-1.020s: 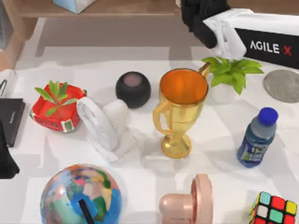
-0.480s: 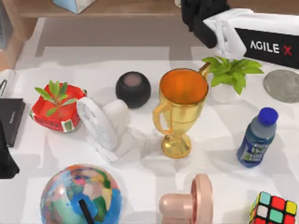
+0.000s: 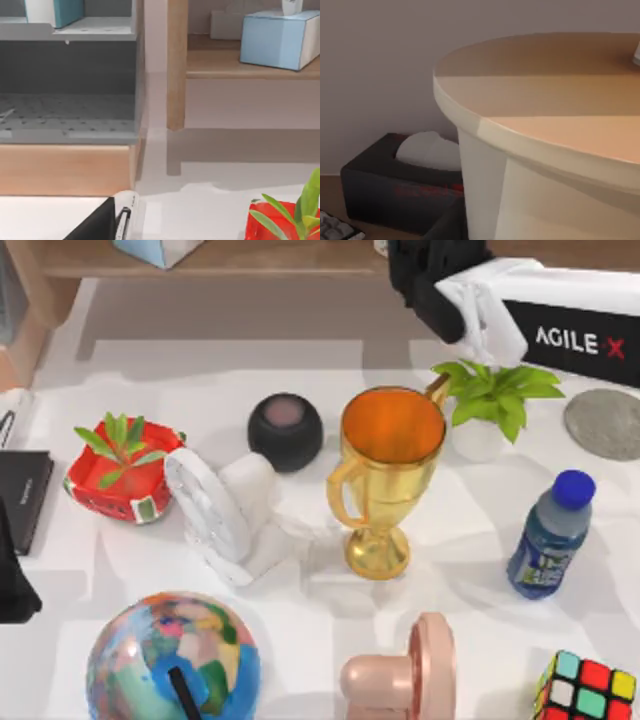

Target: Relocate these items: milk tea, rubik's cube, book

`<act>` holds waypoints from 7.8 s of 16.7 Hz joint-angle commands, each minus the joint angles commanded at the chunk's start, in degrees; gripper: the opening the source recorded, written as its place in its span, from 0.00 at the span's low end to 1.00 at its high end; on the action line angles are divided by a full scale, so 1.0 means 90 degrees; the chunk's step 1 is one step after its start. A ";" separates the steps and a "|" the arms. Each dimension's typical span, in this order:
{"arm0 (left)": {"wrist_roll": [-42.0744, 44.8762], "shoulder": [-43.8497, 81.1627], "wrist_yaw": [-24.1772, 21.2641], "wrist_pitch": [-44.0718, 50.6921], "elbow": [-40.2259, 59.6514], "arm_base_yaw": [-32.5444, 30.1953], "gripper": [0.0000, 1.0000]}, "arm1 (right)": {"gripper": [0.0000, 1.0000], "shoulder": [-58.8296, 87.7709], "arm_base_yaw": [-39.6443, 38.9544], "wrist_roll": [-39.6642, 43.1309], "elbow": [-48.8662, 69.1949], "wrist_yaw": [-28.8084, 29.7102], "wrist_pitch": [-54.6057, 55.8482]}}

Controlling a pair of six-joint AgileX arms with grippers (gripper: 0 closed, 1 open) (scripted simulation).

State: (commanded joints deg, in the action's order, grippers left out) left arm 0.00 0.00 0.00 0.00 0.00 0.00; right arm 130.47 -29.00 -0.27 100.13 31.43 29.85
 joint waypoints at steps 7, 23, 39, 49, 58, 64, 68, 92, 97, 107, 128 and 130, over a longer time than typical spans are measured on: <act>0.0000 0.0000 0.0000 0.0000 0.0000 0.0000 1.00 | 0.00 -0.0651 -0.0231 -0.0049 -0.0675 0.0140 0.0297; 0.0000 0.0000 0.0000 0.0000 0.0000 0.0000 1.00 | 0.00 -0.2145 -0.0349 -0.0010 -0.2882 -0.0012 0.1285; 0.0000 0.0000 0.0000 0.0000 0.0000 0.0000 1.00 | 0.00 -0.2042 0.3018 0.0009 -0.6488 -0.3117 0.4517; 0.0000 0.0000 0.0000 0.0000 0.0000 0.0000 1.00 | 0.00 -0.1820 0.3170 0.0008 -0.6603 -0.3196 0.4811; 0.0000 0.0000 0.0000 0.0000 0.0000 0.0000 1.00 | 0.00 -0.1149 0.3146 -0.0006 -0.6520 -0.3196 0.5345; 0.0000 0.0000 0.0000 0.0000 0.0000 0.0000 1.00 | 0.38 -0.1149 0.3146 -0.0006 -0.6520 -0.3196 0.5345; 0.0000 0.0000 0.0000 0.0000 0.0000 0.0000 1.00 | 0.68 -0.1149 0.3146 -0.0006 -0.6520 -0.3196 0.5345; 0.0000 0.0000 0.0000 0.0000 0.0000 0.0000 1.00 | 1.00 -0.1511 0.3129 -0.0010 -0.7346 -0.3178 0.5804; 0.0000 0.0000 0.0000 0.0000 0.0000 0.0000 1.00 | 1.00 -0.1951 0.3147 -0.0010 -0.7429 -0.3174 0.5396; 0.0000 0.0000 0.0000 0.0000 0.0000 0.0000 1.00 | 1.00 -0.3285 0.3126 -0.0019 -0.7696 -0.3185 0.4365; 0.0000 0.0000 0.0000 0.0000 0.0000 0.0000 1.00 | 1.00 -0.6679 -0.0126 -0.5253 -0.5302 -0.4202 -0.5244; 0.0000 0.0000 0.0000 0.0000 0.0000 0.0000 1.00 | 1.00 -0.6786 -0.0450 -0.5746 -0.5181 -0.4157 -0.6657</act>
State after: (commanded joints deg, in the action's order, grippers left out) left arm 0.00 0.00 0.00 0.00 0.00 0.00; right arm 69.39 -33.05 -51.99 53.50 -5.98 -30.06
